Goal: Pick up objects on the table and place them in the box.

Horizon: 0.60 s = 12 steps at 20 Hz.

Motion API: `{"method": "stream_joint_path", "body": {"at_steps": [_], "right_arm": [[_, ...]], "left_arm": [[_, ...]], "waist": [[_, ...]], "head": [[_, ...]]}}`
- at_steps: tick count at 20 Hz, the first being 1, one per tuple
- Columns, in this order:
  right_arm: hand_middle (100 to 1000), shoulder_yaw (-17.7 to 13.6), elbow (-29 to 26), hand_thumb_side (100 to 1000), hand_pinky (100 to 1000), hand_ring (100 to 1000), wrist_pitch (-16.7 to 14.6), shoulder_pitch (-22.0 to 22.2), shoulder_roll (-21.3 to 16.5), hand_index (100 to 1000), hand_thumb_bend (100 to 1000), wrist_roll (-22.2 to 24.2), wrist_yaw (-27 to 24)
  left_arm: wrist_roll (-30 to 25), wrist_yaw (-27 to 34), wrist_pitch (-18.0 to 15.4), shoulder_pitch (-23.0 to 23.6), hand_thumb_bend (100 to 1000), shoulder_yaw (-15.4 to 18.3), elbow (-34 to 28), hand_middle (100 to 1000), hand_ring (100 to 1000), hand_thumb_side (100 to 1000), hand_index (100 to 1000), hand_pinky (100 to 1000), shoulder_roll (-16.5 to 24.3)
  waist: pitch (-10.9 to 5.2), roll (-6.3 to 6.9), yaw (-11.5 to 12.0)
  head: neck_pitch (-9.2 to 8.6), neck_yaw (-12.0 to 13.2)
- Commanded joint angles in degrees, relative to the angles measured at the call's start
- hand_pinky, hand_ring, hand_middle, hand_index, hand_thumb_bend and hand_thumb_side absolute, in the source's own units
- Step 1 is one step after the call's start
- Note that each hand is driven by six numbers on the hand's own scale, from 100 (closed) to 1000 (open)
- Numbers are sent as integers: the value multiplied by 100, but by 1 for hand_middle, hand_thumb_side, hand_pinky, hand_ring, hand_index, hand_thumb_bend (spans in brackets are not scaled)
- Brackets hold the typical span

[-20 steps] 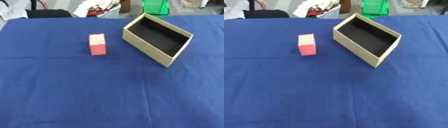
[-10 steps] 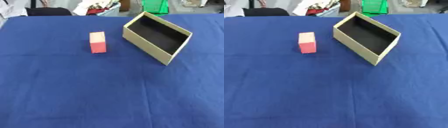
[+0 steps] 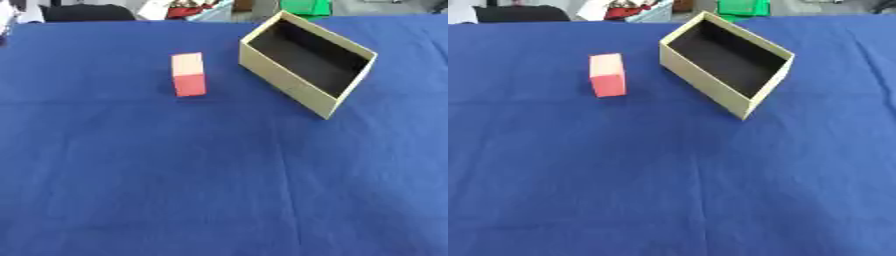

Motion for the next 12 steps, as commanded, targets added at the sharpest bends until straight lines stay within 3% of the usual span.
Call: {"method": "stream_joint_path", "body": {"at_steps": [1,7,12], "right_arm": [[797,-11,-95,841,776,757,-2,-64,-185,805,100,30,7],[797,10,-95,841,776,758,1,-59,-200,805,100,50,6],[797,22,-95,841,776,758,5,-46,-203,805,100,63,3]], "left_arm": [[-193,-130,-99,-201,119,-24,82,786,711,715,924,731,226],[-485,-446,-389,-578,210,-263,444,804,736,742,924,745,247],[-857,-797,-657,-850,426,-471,818,823,763,787,922,763,144]], "waist": [[-131,11,-2],[-145,47,-36],[-182,75,-129]], "head": [[58,10],[45,48],[80,63]]}}
